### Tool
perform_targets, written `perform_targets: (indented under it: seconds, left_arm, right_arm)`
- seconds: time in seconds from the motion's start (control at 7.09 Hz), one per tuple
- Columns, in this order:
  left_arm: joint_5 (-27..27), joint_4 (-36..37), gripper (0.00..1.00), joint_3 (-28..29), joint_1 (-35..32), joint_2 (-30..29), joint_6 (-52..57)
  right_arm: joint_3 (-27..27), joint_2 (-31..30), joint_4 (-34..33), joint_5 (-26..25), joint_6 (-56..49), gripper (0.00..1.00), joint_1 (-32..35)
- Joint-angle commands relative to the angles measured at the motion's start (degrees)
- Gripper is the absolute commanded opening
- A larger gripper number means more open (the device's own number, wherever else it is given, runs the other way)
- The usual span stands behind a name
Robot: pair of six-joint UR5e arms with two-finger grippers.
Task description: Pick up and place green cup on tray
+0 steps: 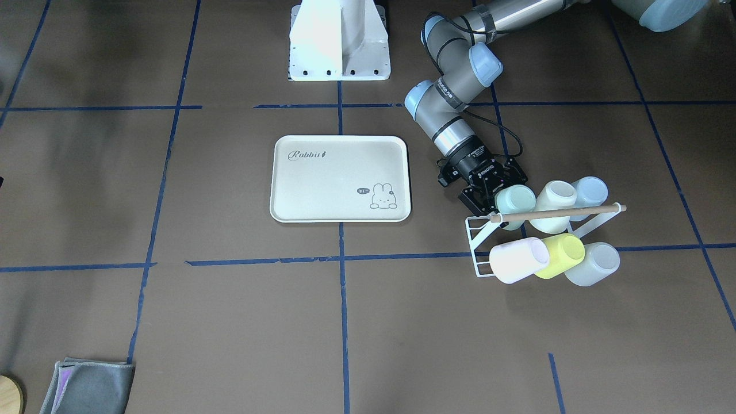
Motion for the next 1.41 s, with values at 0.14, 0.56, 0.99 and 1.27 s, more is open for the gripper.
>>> perform_targets:
  seconds: [0.14, 0.56, 0.99, 1.27]
  left_arm:
    - [-0.04, 0.03, 0.39, -0.69, -0.39, -0.09, 0.06]
    - [0.05, 0.20, 0.39, -2.09, -0.65, 0.00, 0.15]
    - [0.05, 0.29, 0.40, -2.97, -0.65, 0.00, 0.06]
    - [0.40, 0.29, 0.40, -3.41, -0.65, 0.09, 0.15]
  right_arm:
    - [-0.16, 0.00, 0.00, 0.00, 0.09, 1.00, 0.08]
    - [-0.43, 0.18, 0.00, 0.00, 0.09, 1.00, 0.00]
    - [-0.43, 0.18, 0.00, 0.00, 0.09, 1.00, 0.00]
    - [-0.69, 0.35, 0.00, 0.00, 0.09, 1.00, 0.00]
